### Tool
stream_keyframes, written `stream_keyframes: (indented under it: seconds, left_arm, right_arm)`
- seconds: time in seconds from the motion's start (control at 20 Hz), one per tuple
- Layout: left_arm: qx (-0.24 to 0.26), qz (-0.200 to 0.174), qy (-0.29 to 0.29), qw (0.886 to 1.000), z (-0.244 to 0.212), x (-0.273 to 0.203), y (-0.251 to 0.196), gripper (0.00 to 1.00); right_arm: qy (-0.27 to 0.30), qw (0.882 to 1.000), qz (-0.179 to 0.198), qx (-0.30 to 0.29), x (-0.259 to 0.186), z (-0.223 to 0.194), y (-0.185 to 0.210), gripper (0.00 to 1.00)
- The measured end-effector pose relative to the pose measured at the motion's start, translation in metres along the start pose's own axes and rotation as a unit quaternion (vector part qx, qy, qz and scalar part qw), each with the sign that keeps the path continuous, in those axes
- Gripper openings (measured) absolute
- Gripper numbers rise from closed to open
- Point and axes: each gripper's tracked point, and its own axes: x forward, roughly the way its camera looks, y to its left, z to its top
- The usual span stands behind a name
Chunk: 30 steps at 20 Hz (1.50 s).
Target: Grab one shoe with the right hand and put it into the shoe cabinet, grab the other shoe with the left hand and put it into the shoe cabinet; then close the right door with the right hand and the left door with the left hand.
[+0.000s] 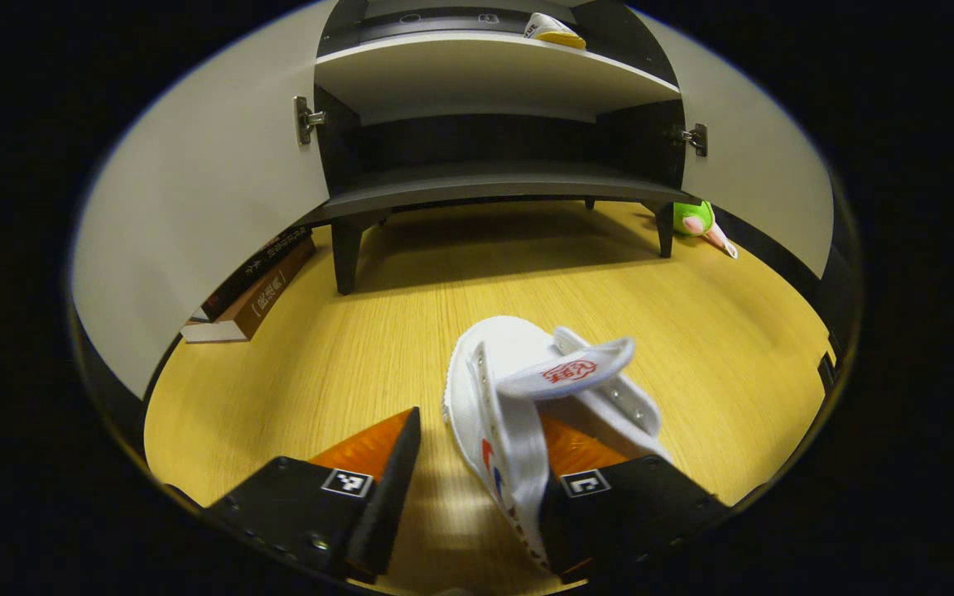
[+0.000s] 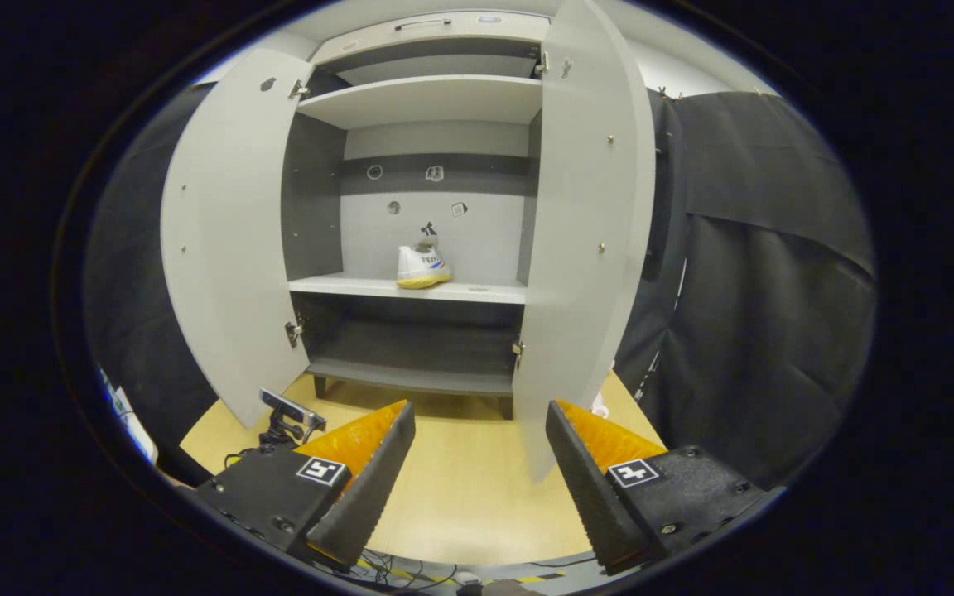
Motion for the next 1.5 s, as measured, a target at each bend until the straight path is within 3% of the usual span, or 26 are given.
stream_keyframes:
  seconds: [0.05, 0.1, 0.15, 0.2, 0.25, 0.3, 0.55, 0.8, 1.3, 1.45, 1.5]
  left_arm:
    - [0.014, 0.026, -0.003, 1.000, 0.001, 0.000, 0.009, 0.45]
    - [0.020, 0.045, 0.001, 0.999, -0.002, 0.003, 0.015, 0.29]
    - [0.022, 0.048, -0.009, 0.999, 0.002, 0.000, 0.012, 0.02]
    - [0.018, 0.045, 0.001, 0.999, 0.001, 0.002, 0.012, 0.06]
    - [0.019, 0.041, 0.001, 0.999, 0.002, 0.001, 0.013, 0.03]
    - [0.015, 0.039, 0.004, 0.999, 0.002, 0.000, 0.013, 0.12]
    - [-0.005, 0.052, -0.012, 0.999, 0.030, -0.026, 0.028, 0.12]
    - [-0.027, 0.078, -0.050, 0.995, 0.105, -0.072, 0.052, 0.12]
    - [-0.015, 0.108, -0.170, 0.979, 0.311, -0.135, 0.064, 0.12]
    - [-0.006, 0.120, -0.203, 0.972, 0.347, -0.130, 0.059, 0.12]
    - [-0.006, 0.125, -0.206, 0.971, 0.331, -0.123, 0.050, 0.12]
  right_arm:
    - [0.000, 1.000, 0.001, -0.002, 0.001, 0.000, 0.001, 1.00]
    - [0.000, 1.000, 0.003, -0.004, 0.002, 0.000, 0.002, 1.00]
    - [0.002, 1.000, 0.004, -0.004, 0.002, 0.000, 0.003, 1.00]
    - [0.001, 1.000, 0.007, -0.003, 0.002, 0.000, 0.004, 1.00]
    - [0.000, 1.000, 0.007, -0.003, 0.002, 0.001, 0.003, 1.00]
    - [-0.001, 1.000, 0.007, -0.003, 0.002, 0.002, 0.002, 1.00]
    - [-0.012, 1.000, 0.015, 0.004, 0.003, 0.011, 0.002, 1.00]
    - [-0.033, 0.999, 0.035, 0.014, 0.005, 0.026, 0.009, 1.00]
    - [-0.075, 0.991, 0.113, 0.020, 0.028, 0.060, 0.031, 1.00]
    - [-0.075, 0.988, 0.133, 0.016, 0.040, 0.064, 0.035, 1.00]
    - [-0.074, 0.987, 0.139, 0.015, 0.045, 0.064, 0.036, 1.00]
